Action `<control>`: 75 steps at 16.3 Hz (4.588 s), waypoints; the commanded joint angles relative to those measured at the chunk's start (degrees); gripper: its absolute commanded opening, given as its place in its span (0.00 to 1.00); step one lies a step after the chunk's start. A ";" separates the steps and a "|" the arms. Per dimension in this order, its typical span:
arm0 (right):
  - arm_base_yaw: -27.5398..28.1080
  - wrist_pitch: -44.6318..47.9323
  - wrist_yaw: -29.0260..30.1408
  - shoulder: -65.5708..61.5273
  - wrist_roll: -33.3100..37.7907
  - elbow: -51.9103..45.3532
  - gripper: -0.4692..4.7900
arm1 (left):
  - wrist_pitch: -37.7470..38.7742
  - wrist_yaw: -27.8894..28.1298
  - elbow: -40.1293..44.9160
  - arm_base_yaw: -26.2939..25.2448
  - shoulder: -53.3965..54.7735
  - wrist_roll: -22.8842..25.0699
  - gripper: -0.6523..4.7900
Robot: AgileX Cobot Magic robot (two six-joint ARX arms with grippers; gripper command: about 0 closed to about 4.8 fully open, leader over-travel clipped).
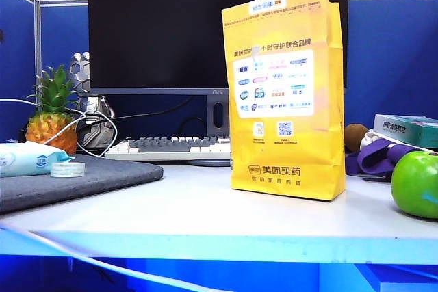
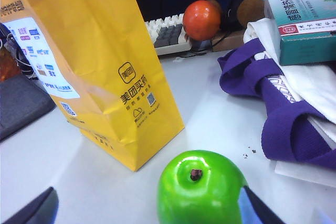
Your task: Pick up the green apple and throw it into the yellow paper bag.
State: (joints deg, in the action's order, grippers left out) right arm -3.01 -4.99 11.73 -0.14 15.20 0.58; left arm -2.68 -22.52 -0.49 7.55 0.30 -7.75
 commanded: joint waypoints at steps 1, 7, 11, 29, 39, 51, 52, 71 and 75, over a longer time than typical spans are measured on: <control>-0.02 2.56 -1.73 0.04 0.22 -0.46 1.00 | 2.19 2.60 -2.10 -0.04 -0.04 1.73 1.00; -0.13 8.48 -1.44 0.04 0.22 -0.46 1.00 | 2.23 1.62 -5.73 -0.02 -0.02 -2.99 1.00; -0.13 3.82 -4.37 0.04 1.60 -0.11 1.00 | 2.45 2.97 -12.07 -0.02 3.78 -5.92 1.00; -6.86 -27.34 -9.18 -52.00 -11.54 46.34 1.00 | 13.64 -0.17 -53.09 17.92 58.18 8.76 1.00; -6.86 -35.74 -3.96 -66.90 -21.79 52.19 1.00 | 26.56 1.20 -53.81 21.94 59.58 8.22 1.00; -6.10 -36.92 -9.29 -80.24 -28.09 52.17 1.00 | 26.51 -0.83 -53.81 24.72 60.26 6.86 1.00; -6.10 -36.87 -9.29 -80.63 -28.09 52.17 1.00 | 26.49 -0.79 -53.81 24.72 60.24 6.86 1.00; -1.95 -46.66 -10.05 -73.68 -29.86 70.12 0.24 | 24.37 -1.68 -53.79 24.70 60.24 7.10 1.00; -1.95 -47.43 2.14 -69.42 -27.19 81.00 0.24 | 21.99 -1.25 -53.79 24.70 60.24 7.10 1.00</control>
State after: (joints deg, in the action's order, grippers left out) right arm -4.86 -53.89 8.10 -70.57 -13.89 79.46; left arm 20.99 -24.14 -54.13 32.25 60.66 -0.91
